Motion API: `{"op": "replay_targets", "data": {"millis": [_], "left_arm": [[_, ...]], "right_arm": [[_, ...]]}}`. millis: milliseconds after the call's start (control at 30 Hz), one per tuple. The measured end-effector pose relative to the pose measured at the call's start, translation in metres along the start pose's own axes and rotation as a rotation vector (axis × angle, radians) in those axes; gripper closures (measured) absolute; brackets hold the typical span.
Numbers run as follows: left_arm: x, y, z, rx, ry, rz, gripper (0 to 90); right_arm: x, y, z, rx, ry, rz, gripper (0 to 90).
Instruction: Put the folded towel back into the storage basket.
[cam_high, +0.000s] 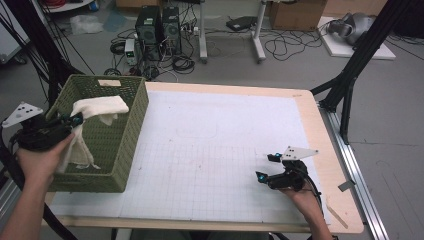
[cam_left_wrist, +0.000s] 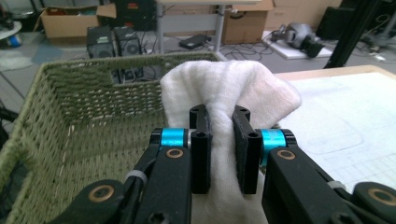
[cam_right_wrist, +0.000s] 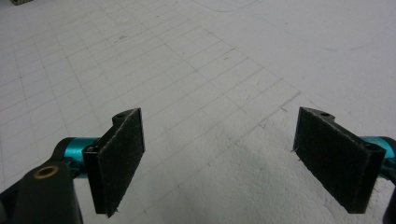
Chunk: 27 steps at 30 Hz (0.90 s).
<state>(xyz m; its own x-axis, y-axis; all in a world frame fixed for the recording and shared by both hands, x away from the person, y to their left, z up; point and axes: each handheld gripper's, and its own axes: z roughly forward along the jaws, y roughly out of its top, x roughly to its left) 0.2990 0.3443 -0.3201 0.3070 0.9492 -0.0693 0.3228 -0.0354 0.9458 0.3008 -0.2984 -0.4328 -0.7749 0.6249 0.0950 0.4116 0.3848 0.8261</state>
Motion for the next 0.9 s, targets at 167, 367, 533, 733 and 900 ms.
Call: {"op": "replay_targets", "data": {"millis": [167,367,533,733,900], "left_arm": [[0.001,-0.005,0.004,0.008,0.023,-0.010,79.5],[0.001,-0.008,0.008,0.018,0.038,-0.003,79.5],[0.000,-0.010,0.012,0.027,0.047,-0.005,79.4],[0.000,-0.012,0.019,0.039,0.044,-0.008,79.4],[-0.001,-0.011,0.023,0.054,0.042,-0.007,79.4]], "right_arm": [[0.000,0.000,0.000,0.001,0.001,-0.004,16.0],[0.000,0.000,0.000,0.001,0.003,-0.003,16.0],[0.000,0.000,0.000,0.001,0.004,-0.004,16.0],[0.000,0.000,0.000,0.003,0.004,-0.004,16.0],[0.000,0.000,0.000,0.004,0.005,-0.005,16.0]]}}
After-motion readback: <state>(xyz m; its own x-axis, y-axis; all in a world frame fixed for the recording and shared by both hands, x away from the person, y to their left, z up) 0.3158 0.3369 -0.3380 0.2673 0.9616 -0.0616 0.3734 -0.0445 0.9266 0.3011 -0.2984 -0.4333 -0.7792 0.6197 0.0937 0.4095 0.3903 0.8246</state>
